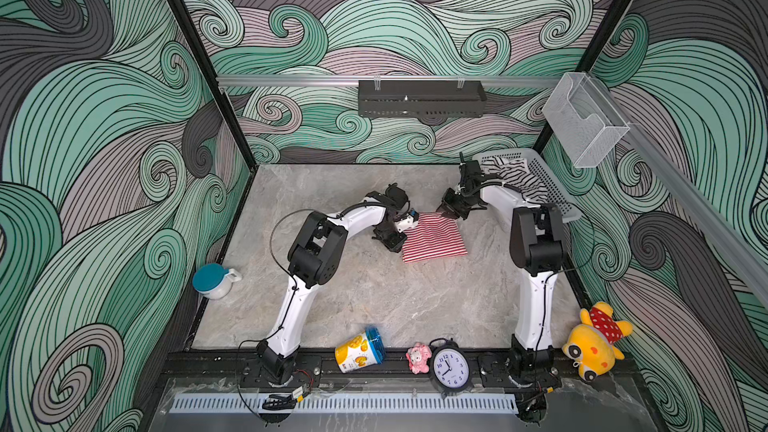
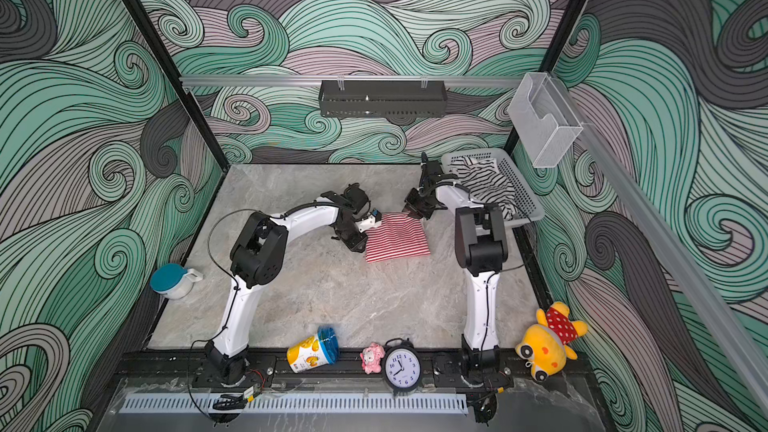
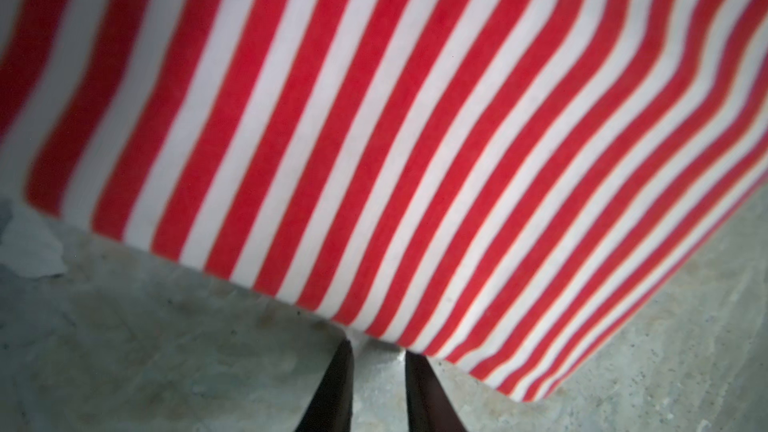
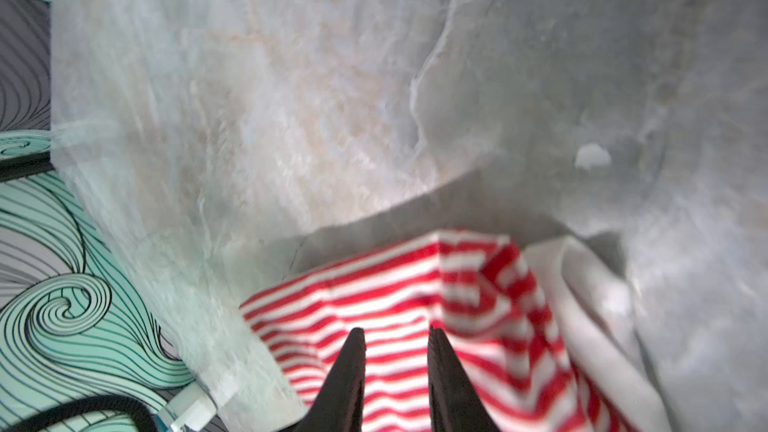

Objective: Fold and stack the tank tops

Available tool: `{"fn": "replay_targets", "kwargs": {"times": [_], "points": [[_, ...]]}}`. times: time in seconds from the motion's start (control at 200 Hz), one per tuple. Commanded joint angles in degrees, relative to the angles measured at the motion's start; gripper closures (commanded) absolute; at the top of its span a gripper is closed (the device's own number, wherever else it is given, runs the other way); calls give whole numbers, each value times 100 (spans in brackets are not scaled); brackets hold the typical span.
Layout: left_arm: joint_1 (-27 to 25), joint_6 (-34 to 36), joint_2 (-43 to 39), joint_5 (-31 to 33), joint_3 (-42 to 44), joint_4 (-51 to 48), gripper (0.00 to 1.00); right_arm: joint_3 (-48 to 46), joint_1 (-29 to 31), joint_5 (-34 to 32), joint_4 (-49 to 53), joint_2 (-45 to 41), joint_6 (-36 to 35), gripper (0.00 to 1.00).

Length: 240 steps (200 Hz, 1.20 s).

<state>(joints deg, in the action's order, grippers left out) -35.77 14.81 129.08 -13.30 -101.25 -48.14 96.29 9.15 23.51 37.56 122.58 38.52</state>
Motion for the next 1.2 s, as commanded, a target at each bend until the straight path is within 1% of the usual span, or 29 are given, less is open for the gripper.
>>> {"fn": "replay_targets", "kwargs": {"times": [0.0,0.065,0.1,0.145,0.165,0.265,0.355,0.4,0.415,0.441,0.541,0.561,0.591,0.666,0.701,0.741,0.881,1.036,1.196], "points": [[15,35,-67,374,-150,-244,74,-310,2,-363,25,-864,-144,68],[67,57,-202,469,-125,-275,74,-504,-14,-549,135,-1118,-253,66],[102,45,-287,538,-96,-270,74,-569,-9,-640,234,-1201,-339,60],[156,6,-417,614,-41,-251,73,-651,-9,-748,345,-1281,-465,58],[184,-4,-469,626,-19,-248,73,-686,-9,-790,369,-1311,-518,54],[325,-87,-763,584,133,-197,63,-962,-36,-860,392,-1427,-723,42],[435,-168,-1001,531,262,-148,56,-1153,-59,-817,384,-1454,-849,39],[500,-209,-1111,513,349,-118,54,-1261,-54,-798,330,-1481,-881,39],[520,-226,-1142,501,358,-109,54,-1296,-53,-800,299,-1489,-889,36],[562,-266,-1199,502,411,-81,51,-1349,-58,-800,275,-1504,-906,35],[777,-413,-1400,419,642,44,39,-1536,-66,-757,166,-1536,-992,33],[820,-440,-1431,408,690,64,36,-1563,-65,-725,135,-1536,-1013,29],[893,-469,-1485,377,755,91,33,-1607,-64,-701,89,-1536,-1036,27],[1073,-528,-1636,255,919,152,32,-1665,-70,-677,51,-1527,-1078,26],[1146,-556,-1716,207,1001,196,32,-1688,-64,-680,45,-1527,-1090,20],[1240,-560,-1804,56,1088,230,32,-1716,-71,-687,25,-1527,-1092,19],[1472,-602,-2071,-132,1303,231,32,-1789,-75,-659,-48,-1490,-1128,18],[1702,-659,-2303,-281,1489,252,32,-1831,-45,-318,-239,-1243,-1067,19],[1968,-663,-2417,-404,1613,217,32,-1886,40,-439,-255,-1115,-1095,19]]}}
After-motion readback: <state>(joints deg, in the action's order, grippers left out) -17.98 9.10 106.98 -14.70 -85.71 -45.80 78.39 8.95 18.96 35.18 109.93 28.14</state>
